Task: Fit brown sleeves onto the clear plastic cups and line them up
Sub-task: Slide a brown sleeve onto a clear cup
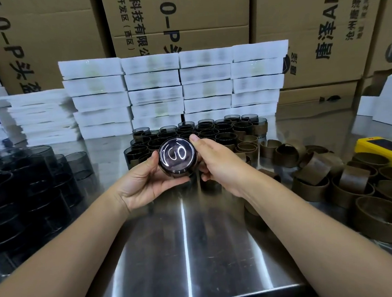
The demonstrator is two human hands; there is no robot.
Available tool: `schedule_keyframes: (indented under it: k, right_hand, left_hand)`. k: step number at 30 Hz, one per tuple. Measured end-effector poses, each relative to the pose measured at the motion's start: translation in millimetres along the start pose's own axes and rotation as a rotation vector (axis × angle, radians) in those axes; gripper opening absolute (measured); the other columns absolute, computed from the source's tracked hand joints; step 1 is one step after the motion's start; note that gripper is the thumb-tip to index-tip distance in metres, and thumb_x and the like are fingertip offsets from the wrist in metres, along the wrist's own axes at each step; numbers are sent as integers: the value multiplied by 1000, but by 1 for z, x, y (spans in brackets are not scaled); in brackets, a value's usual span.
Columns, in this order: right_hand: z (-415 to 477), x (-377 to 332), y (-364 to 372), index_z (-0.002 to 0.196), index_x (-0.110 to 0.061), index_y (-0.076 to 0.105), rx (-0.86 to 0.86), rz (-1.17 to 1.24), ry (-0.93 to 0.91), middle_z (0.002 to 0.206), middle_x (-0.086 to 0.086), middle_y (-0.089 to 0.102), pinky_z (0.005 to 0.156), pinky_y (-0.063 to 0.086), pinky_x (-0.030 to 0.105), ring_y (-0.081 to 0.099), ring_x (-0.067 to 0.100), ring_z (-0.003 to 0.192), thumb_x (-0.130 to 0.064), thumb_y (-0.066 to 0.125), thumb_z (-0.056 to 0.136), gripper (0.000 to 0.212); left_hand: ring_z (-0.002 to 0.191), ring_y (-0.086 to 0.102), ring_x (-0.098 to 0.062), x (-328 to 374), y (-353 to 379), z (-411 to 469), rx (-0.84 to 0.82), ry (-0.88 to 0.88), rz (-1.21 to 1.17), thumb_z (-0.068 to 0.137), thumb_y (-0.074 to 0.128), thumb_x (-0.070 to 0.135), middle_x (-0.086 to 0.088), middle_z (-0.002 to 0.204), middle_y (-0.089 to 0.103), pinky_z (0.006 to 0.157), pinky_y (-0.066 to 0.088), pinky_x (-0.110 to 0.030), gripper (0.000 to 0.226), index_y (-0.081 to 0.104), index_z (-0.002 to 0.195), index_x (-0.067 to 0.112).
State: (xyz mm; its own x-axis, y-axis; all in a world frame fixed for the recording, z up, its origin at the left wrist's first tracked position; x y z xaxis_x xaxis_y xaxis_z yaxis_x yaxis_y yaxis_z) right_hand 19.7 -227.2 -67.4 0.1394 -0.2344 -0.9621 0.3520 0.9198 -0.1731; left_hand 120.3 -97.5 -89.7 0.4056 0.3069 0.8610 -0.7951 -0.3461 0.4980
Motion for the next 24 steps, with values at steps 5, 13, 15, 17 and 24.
schedule_keyframes:
  k: [5, 13, 15, 17, 24]
  right_hand:
    - [1, 2, 3, 102, -22, 57, 39, 49, 56, 74, -2, 53, 49, 45, 22, 47, 6, 50, -61, 40, 92, 44]
    - [2, -3, -12, 118, -16, 53, 271, 116, 101, 89, -2, 53, 44, 45, 19, 50, 9, 55, -52, 30, 99, 47]
    - [2, -4, -14, 123, -15, 53, 292, 143, 99, 91, -1, 54, 43, 43, 18, 49, 8, 53, -50, 30, 99, 49]
    - [2, -4, -13, 124, -14, 52, 296, 141, 93, 90, -1, 54, 42, 43, 18, 48, 8, 53, -50, 30, 100, 49]
    - [2, -1, -8, 123, -15, 52, 283, 89, 90, 89, -2, 55, 43, 43, 17, 49, 7, 53, -48, 30, 100, 46]
  left_hand:
    - [95, 71, -28, 2, 8, -3, -21, 34, 4, 33, 100, 29, -17, 105, 72, 69, 60, -40, 69, 78, 95, 7]
    - [125, 51, -42, 31, -17, -4, 228, 398, -260, 88, 53, 22, -22, 136, 52, 80, 59, -42, 56, 42, 139, 3]
    - [121, 56, -37, 41, -29, -6, 395, 531, -297, 90, 57, 21, -19, 128, 57, 80, 59, -40, 43, 49, 129, 6]
    - [107, 65, -27, 48, -41, -9, 613, 638, -244, 89, 65, 19, -15, 124, 59, 79, 59, -35, 45, 49, 129, 9]
    - [113, 61, -20, 38, -56, -6, 948, 604, 319, 76, 80, 12, -6, 137, 50, 85, 55, -31, 72, 45, 135, 36]
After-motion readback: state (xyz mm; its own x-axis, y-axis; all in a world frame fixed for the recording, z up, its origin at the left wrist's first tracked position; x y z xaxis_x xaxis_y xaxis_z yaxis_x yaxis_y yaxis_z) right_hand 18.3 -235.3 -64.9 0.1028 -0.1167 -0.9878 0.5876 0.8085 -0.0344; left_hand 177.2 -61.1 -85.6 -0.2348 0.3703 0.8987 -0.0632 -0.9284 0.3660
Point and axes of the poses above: each hand's wrist, its own z-axis towards the middle knuckle, its own y-axis out of the palm, x = y × z, the point moved 2 cm from there along z, towards the middle knuckle
